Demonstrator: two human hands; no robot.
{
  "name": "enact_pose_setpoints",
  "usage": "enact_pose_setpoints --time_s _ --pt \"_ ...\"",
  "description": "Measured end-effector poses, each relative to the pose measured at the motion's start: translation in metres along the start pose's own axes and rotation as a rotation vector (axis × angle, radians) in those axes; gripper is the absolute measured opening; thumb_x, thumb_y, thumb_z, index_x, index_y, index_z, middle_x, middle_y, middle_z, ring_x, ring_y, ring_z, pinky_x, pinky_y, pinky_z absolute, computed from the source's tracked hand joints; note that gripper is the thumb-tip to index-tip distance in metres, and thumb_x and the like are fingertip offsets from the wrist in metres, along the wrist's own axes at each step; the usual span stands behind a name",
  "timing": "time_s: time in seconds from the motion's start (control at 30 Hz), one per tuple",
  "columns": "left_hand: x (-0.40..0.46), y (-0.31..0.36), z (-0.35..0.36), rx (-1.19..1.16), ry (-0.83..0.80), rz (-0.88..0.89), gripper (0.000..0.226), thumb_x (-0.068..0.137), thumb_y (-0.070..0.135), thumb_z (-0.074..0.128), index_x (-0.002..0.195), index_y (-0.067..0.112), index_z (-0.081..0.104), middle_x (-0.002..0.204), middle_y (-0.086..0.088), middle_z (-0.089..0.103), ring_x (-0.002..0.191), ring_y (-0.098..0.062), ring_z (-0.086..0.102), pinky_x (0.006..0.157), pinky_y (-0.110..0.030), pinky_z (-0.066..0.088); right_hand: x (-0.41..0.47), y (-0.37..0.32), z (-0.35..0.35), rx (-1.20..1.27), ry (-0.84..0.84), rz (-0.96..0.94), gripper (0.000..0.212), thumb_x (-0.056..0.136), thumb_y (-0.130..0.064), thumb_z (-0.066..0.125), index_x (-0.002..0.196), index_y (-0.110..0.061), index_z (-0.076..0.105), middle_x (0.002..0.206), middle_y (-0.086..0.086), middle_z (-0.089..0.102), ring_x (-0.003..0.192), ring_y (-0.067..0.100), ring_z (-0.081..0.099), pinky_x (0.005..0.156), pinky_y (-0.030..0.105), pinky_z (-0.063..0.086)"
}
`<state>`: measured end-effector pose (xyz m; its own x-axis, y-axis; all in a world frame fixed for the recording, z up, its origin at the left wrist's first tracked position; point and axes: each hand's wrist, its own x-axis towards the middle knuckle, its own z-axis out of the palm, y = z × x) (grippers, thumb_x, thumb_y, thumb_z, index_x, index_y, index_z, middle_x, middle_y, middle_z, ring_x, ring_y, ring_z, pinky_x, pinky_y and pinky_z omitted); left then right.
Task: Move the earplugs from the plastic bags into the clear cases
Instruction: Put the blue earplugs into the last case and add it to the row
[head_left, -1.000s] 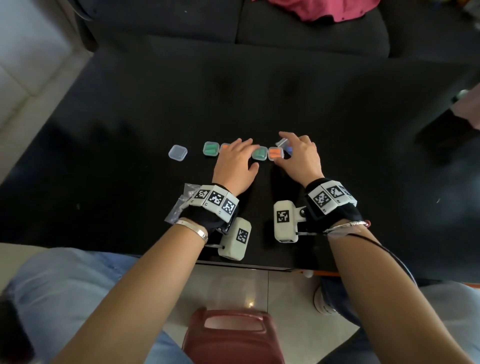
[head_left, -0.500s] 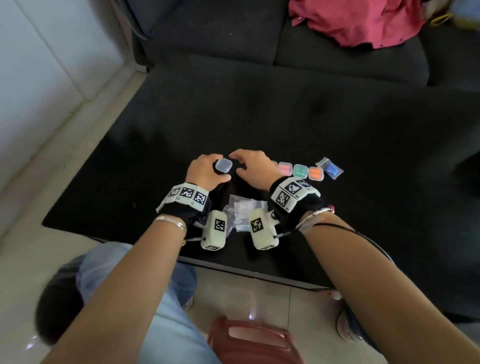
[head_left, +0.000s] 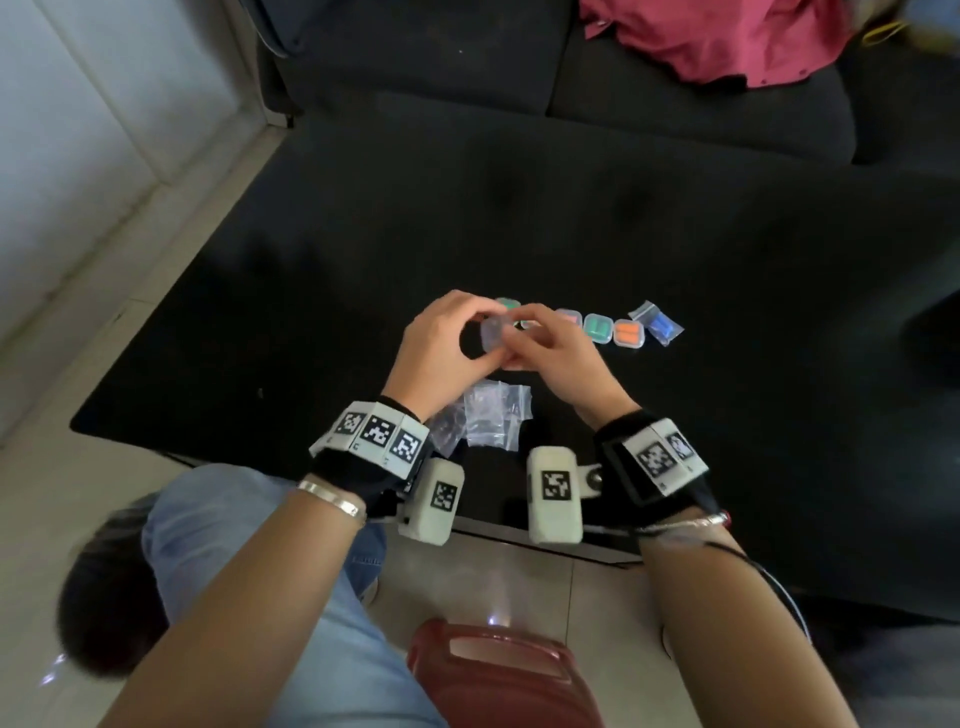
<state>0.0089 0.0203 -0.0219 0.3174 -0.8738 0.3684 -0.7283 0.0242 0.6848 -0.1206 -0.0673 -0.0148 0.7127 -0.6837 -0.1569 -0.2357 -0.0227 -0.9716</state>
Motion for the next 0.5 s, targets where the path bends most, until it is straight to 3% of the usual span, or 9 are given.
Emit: enact_pose_setpoints --time_s 0.2,0.33,0.5 --pt "-0.031 0.044 0.045 -0.150 -0.117 0.049 0.036 0.076 0.017 0.074 0.110 0.012 0.063 0.109 0.000 0.064 0.101 -0.006 0.061 0.080 -0.015 0.053 -0.073 0.020 -0.042 0.199 0.077 0.101 0.014 0.092 -0.012 0.056 0.105 -0.013 0.061 0.094 0.009 0.071 0.082 0.013 0.069 0.078 0.026 0.057" --pt "-0.047 0.070 0.076 -0.364 -0.184 -0.164 0.035 0.079 0.014 0.072 0.113 0.013 0.063 0.103 0.006 0.066 0.094 0.001 0.063 0.074 -0.010 0.052 -0.109 0.038 -0.062 0.215 0.150 0.125 0.021 0.094 -0.016 0.054 0.112 -0.008 0.060 0.089 0.011 0.068 0.075 0.011 0.066 0.071 0.021 0.056" --pt "-0.067 0.067 0.106 -0.412 -0.341 -0.298 0.039 0.081 0.019 0.071 0.118 0.014 0.061 0.108 0.001 0.069 0.096 -0.003 0.066 0.087 -0.017 0.052 -0.125 0.068 -0.069 0.110 0.237 0.197 0.014 0.094 -0.022 0.054 0.102 -0.018 0.064 0.087 0.016 0.068 0.072 0.015 0.067 0.069 0.020 0.057"
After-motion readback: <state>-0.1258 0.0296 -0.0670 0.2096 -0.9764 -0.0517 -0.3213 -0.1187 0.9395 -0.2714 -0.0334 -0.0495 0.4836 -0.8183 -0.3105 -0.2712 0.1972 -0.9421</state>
